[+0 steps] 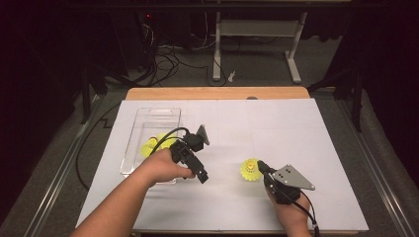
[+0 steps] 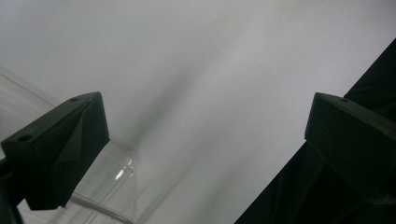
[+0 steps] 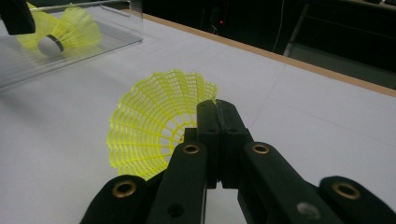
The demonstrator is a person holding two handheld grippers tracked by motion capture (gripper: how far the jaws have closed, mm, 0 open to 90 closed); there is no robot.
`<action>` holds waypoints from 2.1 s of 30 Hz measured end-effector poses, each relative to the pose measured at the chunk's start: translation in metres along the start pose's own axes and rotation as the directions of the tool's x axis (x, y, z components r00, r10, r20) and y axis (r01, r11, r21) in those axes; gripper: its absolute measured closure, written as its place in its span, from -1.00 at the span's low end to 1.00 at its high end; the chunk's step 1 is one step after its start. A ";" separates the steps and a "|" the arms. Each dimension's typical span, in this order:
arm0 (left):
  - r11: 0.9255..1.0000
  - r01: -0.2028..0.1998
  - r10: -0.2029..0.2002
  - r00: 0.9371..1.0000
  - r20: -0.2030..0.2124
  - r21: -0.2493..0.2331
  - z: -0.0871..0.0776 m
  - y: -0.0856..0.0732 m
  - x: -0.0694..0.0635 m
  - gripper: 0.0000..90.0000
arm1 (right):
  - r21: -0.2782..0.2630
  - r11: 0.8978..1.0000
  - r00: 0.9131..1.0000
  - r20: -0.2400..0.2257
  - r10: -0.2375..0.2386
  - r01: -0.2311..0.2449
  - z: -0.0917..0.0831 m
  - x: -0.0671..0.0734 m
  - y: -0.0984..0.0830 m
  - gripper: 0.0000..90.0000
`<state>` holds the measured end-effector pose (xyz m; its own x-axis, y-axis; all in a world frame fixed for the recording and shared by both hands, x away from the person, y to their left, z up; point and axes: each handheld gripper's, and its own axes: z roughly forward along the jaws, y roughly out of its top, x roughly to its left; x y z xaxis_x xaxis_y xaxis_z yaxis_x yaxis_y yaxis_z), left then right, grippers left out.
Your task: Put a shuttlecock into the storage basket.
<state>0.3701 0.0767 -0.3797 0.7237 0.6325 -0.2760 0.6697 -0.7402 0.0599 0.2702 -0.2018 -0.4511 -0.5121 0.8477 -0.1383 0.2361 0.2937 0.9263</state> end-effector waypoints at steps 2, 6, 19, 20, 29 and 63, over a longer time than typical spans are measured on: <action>1.000 -0.005 0.005 1.000 0.002 0.006 0.000 0.000 0.000 -0.98 | -0.003 1.000 1.000 -0.010 -0.012 0.012 0.001 0.004 0.001 1.00; 1.000 -0.005 0.005 1.000 0.002 0.004 0.001 0.001 -0.001 -0.98 | -0.011 1.000 0.999 -0.032 -0.026 0.026 0.002 0.012 0.003 1.00; 1.000 -0.012 0.012 1.000 0.005 0.008 0.003 0.002 -0.005 -0.98 | -0.027 0.997 0.992 -0.102 -0.068 0.066 0.010 0.038 0.009 1.00; 1.000 -0.016 0.016 1.000 0.004 0.012 0.003 0.002 -0.005 -0.98 | -0.028 0.997 0.991 -0.109 -0.072 0.070 0.011 0.041 0.010 1.00; 1.000 -0.019 0.019 1.000 0.010 0.011 0.003 0.004 -0.009 -0.98 | -0.038 0.997 0.988 -0.137 -0.078 0.074 0.014 0.054 0.013 1.00; 0.999 -0.043 0.043 0.999 0.031 -0.007 0.011 0.022 -0.026 -0.35 | -0.055 0.993 0.982 -0.150 -0.115 0.108 0.012 0.063 0.016 1.00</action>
<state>0.3638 0.0413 -0.3813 0.7465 0.5925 -0.3029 0.6392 -0.7650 0.0788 0.2518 -0.1382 -0.4493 -0.6541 0.7323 -0.1893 0.1337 0.3583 0.9240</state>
